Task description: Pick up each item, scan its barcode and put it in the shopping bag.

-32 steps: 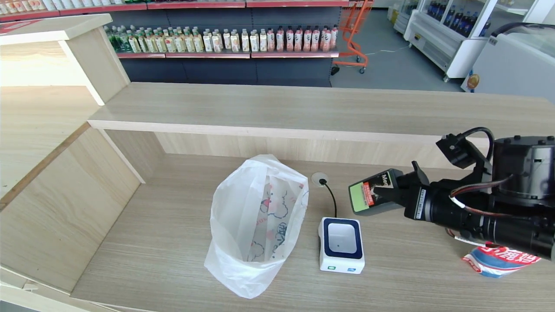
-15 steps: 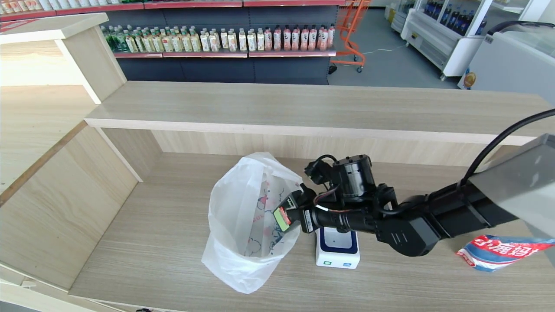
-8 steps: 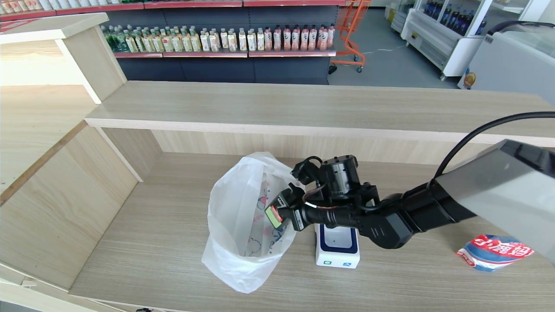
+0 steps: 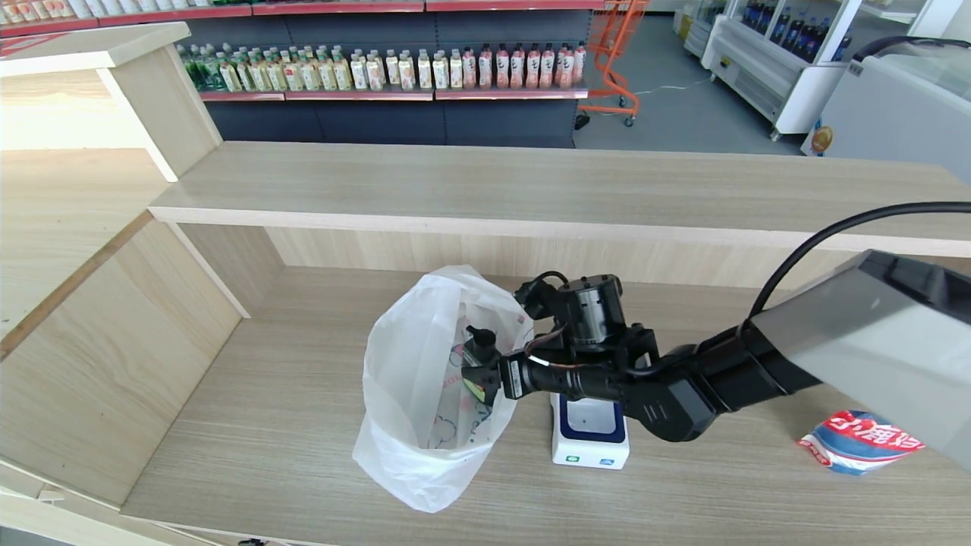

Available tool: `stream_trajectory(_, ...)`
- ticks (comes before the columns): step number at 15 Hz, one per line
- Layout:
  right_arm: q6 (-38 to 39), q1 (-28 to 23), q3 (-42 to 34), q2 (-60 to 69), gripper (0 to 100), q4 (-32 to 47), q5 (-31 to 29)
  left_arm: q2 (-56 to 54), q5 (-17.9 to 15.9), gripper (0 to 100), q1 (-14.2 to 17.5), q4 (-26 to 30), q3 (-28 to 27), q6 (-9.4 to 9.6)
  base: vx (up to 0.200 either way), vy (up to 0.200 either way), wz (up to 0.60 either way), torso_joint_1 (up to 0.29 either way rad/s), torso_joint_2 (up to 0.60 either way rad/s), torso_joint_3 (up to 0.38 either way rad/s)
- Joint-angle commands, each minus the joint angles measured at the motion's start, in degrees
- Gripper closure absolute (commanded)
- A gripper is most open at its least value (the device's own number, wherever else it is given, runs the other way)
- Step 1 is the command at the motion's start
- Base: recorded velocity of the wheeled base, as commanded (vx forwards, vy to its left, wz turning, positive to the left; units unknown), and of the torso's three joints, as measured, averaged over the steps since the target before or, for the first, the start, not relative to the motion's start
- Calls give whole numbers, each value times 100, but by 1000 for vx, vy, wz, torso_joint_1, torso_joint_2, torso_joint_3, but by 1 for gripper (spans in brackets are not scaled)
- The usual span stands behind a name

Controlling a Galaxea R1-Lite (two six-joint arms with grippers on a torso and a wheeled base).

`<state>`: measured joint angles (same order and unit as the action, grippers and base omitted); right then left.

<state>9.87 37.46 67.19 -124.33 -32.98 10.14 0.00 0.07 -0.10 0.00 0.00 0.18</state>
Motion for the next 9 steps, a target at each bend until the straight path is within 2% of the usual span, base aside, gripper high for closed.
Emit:
stream_trajectory(1, 709, -116, -391, 594, 0, 37, -12, 0, 1, 0, 1, 0, -9, -1, 0, 0, 0, 0, 0, 0)
stream_trajectory(4, 1711, -310, -1121, 1623, 0, 107, 14, 0, 1, 0, 1, 0, 0, -1, 0, 0, 0, 0, 0, 0)
stream_trajectory(5, 2027, -336, -1358, 2273, 0, 371, 23, 0, 1, 0, 1, 0, 0, -1, 0, 0, 0, 0, 0, 0)
stream_trajectory(7, 1851, -547, -1595, 3337, 0, 1100, -30, 0, 1, 0, 1, 0, 0, -1, 0, 0, 0, 0, 0, 0)
stream_trajectory(9, 937, -995, -1718, 4251, 0, 1988, -100, 9, 1, 0, 1, 0, 0, -1, 0, 0, 0, 0, 0, 0)
